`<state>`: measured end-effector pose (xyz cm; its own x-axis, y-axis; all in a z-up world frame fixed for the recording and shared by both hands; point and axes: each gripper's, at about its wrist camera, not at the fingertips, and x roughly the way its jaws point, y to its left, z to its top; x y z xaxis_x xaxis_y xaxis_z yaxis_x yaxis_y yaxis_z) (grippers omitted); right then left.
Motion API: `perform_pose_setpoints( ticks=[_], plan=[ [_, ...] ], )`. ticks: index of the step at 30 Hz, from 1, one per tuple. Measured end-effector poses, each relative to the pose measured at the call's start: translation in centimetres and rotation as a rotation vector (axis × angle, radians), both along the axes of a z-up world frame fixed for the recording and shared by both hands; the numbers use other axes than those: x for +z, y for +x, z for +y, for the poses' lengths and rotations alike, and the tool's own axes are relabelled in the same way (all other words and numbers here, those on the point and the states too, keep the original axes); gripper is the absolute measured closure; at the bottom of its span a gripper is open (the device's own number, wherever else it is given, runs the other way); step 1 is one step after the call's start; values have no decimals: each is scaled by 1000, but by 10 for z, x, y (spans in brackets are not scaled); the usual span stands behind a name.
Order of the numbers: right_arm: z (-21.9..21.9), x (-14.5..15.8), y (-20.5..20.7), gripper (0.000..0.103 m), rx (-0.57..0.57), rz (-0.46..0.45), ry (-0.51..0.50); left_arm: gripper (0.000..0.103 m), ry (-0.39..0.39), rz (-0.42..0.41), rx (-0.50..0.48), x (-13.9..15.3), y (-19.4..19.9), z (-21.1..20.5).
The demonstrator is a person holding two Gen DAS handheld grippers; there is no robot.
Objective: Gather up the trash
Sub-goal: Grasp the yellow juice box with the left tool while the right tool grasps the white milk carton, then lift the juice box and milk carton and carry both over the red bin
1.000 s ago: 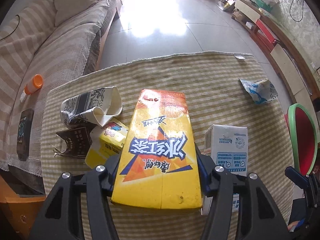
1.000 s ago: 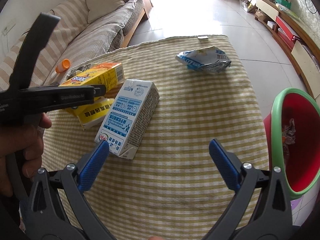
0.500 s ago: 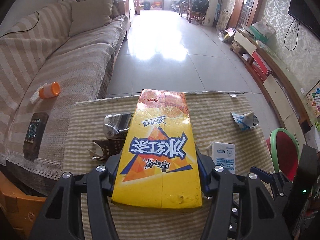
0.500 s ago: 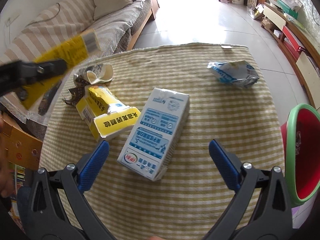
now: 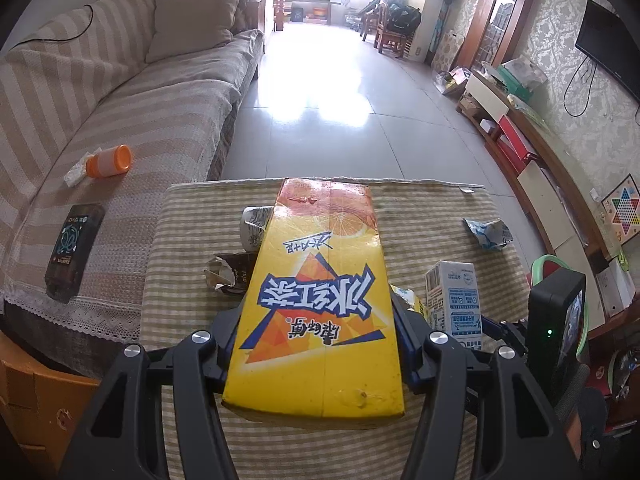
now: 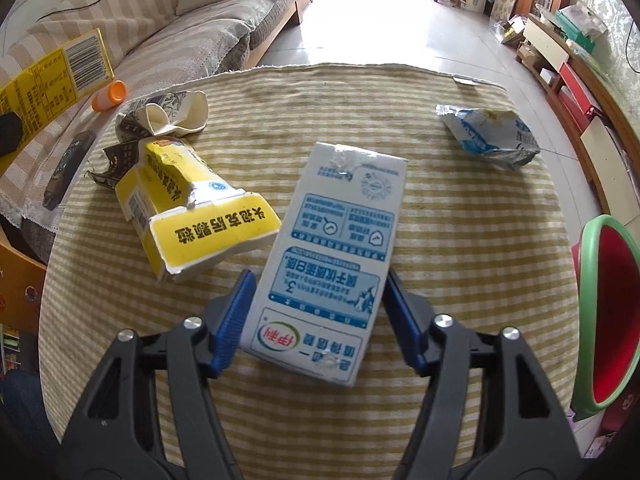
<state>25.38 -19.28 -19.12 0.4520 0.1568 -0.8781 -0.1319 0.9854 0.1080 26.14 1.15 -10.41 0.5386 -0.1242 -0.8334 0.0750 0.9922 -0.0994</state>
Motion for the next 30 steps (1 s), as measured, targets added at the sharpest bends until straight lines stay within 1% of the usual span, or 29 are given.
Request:
perform_pose_setpoints(
  ticks=[4,9,17,24,30],
  plan=[
    [-7,12,-8,48,13,-17,0,47,-11,-13,-8,6,-6,-6],
    [-22,34,-25,49,10,-57,-10,47,-22,-26,-16,12,-20,-12],
    [-49,75,-59,49,-21,-128,19,47,-30,-46,-34,22,-47,-27],
    [-69,108,-78,49,-46,-189,42,47,-34,-80,-54,38,-65,-47],
    [-92,131,-91,49,-79,-241,66,47,-19,-104,-94,52,-74,-76]
  ],
)
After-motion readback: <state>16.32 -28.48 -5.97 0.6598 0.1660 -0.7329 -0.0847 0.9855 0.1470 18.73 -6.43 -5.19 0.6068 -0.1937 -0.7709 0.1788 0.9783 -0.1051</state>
